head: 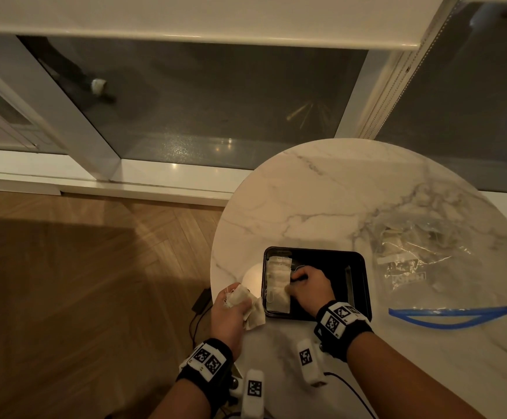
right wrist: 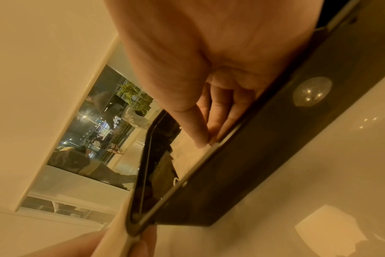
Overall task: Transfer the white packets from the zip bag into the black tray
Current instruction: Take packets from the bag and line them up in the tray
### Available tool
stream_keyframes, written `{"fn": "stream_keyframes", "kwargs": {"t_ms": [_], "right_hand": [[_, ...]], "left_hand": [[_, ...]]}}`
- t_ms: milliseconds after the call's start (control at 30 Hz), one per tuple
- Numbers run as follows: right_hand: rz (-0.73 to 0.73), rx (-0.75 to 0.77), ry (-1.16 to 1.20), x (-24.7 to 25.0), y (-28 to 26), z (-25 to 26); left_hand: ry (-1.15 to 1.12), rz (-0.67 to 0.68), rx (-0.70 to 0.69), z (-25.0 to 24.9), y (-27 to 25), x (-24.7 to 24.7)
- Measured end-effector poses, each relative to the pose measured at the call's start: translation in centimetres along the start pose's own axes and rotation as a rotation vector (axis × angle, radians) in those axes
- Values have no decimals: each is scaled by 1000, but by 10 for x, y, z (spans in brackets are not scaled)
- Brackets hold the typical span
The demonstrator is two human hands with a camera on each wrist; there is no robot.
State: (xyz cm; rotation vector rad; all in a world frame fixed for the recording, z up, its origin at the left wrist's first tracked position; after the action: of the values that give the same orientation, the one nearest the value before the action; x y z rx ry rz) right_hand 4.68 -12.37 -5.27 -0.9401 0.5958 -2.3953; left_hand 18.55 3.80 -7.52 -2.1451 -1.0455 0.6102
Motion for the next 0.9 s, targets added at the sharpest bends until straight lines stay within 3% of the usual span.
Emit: {"fn": "stream_keyframes", "kwargs": {"t_ms": [167, 367, 900], "right_hand": [[9, 5, 74, -2, 1, -1], [-65, -26, 132, -3, 2, -3], [4, -42, 138, -6, 2, -3]], "left_hand": [[45, 47, -31, -5, -5, -7], [-11, 10, -28, -5, -5, -5], [34, 26, -43, -7, -8, -9]]}}
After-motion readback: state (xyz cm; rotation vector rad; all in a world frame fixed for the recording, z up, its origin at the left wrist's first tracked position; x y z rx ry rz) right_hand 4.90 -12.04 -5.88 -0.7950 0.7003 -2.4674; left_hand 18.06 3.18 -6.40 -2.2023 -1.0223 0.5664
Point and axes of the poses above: each hand's wrist, its own y-axis towards the middle knuckle, its own x-axis out of the back of the hand, z = x × y, the point moved 4 cm from there along y, towards the middle knuckle, and after that the axes turned 5 degrees about x, right-handed, at the moved point
